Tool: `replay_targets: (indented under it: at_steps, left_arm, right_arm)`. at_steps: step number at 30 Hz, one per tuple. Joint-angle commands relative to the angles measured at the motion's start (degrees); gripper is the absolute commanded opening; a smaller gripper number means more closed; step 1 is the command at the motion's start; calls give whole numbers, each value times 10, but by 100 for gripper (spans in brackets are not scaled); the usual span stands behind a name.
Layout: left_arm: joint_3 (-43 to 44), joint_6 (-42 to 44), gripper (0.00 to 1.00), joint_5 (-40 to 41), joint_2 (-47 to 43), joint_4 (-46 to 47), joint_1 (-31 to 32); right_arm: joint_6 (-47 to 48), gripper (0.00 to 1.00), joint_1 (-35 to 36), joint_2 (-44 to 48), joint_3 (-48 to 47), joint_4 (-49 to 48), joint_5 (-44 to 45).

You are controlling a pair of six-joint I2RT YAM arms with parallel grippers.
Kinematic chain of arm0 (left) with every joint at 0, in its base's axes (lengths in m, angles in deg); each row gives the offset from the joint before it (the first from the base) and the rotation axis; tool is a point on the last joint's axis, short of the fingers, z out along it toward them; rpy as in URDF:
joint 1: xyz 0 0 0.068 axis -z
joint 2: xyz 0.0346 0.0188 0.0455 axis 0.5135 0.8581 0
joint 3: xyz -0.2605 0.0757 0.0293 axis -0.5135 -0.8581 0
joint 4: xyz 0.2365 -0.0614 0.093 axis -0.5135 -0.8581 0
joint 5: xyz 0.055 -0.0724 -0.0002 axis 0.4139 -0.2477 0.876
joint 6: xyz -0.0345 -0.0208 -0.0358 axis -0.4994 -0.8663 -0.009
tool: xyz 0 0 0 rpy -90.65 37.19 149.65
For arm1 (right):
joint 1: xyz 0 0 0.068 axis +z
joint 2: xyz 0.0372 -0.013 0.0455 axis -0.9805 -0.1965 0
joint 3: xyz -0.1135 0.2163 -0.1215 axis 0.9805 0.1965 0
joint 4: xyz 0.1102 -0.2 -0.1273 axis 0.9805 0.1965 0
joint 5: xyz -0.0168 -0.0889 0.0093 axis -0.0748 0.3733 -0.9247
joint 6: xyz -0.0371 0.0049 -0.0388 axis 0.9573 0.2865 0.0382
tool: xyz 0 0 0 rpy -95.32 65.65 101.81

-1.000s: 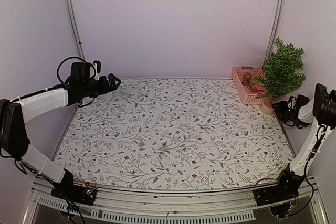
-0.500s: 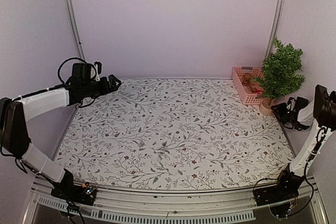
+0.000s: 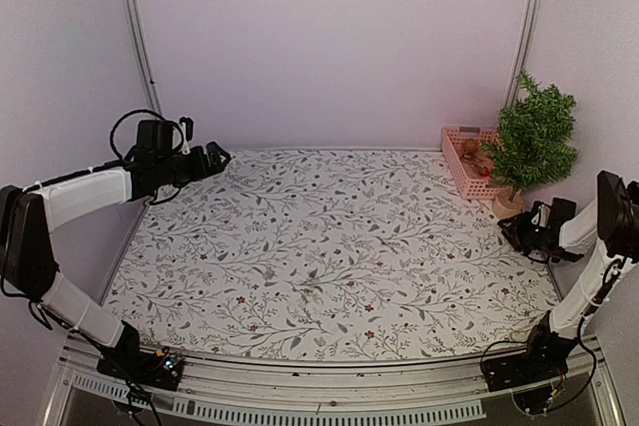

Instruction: Decorate the small christmas tree

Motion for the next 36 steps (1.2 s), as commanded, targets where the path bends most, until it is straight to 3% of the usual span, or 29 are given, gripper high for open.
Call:
replay_targets:
  at_steps: [1,11,23,36]
  left_arm:
    - [11,4,99,-5,1,14,4]
    - [18,13,99,-5,1,14,4]
    - [31,20,99,-8,13,10,3]
    - [33,16,99,-10,25,11,4]
  right_arm:
    - [-11,33,-2,53,15,-7,7]
    - [-39,39,-55,81,-12,-32,67]
    - [-47,45,-63,-53,-133,-70,71]
    - [-38,48,-59,-153,-204,-82,62]
